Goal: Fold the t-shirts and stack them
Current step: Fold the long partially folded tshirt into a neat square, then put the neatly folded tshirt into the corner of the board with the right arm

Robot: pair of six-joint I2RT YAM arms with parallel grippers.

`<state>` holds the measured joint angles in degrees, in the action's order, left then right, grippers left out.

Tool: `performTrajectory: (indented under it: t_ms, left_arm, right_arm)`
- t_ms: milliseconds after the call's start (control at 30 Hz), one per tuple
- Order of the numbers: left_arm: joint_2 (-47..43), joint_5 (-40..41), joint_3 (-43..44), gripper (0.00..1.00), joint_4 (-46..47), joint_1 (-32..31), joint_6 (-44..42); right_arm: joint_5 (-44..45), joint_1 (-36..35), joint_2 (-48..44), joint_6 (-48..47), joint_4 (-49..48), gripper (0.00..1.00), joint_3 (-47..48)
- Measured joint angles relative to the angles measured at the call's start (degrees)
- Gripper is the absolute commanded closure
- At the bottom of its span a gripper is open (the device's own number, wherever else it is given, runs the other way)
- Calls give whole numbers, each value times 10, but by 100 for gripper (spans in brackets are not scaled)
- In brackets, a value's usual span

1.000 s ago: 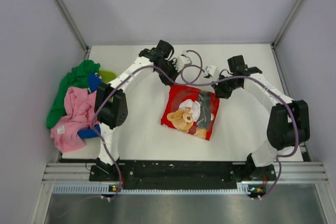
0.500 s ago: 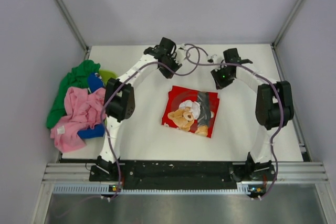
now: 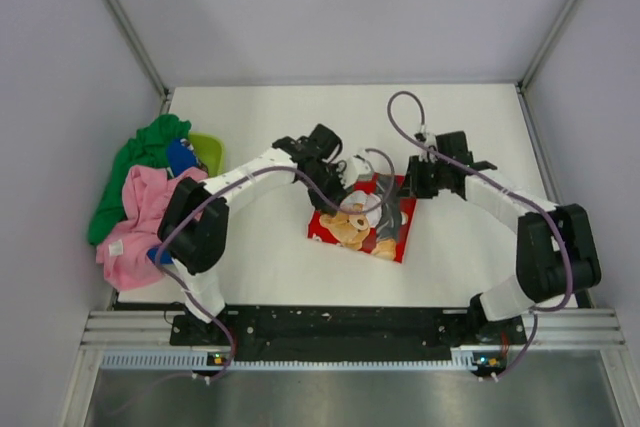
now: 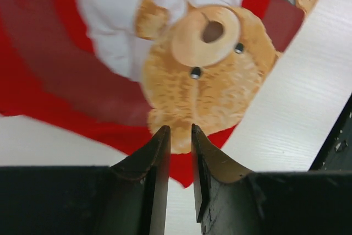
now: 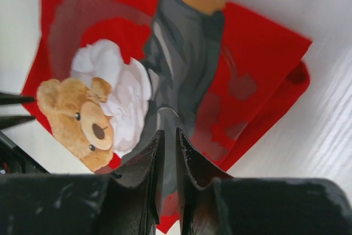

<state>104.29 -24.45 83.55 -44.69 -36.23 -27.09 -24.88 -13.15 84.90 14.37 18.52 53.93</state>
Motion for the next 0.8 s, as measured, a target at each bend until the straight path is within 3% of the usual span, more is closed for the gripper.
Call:
performTrajectory:
  t_ms: [167,400,533,567,667,800]
  left_arm:
    - [19,16,-86,76,-10,-49,-39]
    - [37,35,-111,72,-4,-39,-45]
    - [30,23,-110,62,-17,-39,-55]
    - [24,16,-108,61,-25,-38,-61]
    - [-9,-11,-104,55,-47,-30,-71]
    - [-63,-36,-86,50,-53,13,-60]
  right_arm:
    - [0,4,84,55,-30,89,-39]
    - [11,26,169,65,-16,78,53]
    - [39,31,169,42,4,61,101]
    - [47,32,164,36,7,51,105]
    - [61,32,131,23,27,37,99]
    - [50,32,56,22,34,31,52]
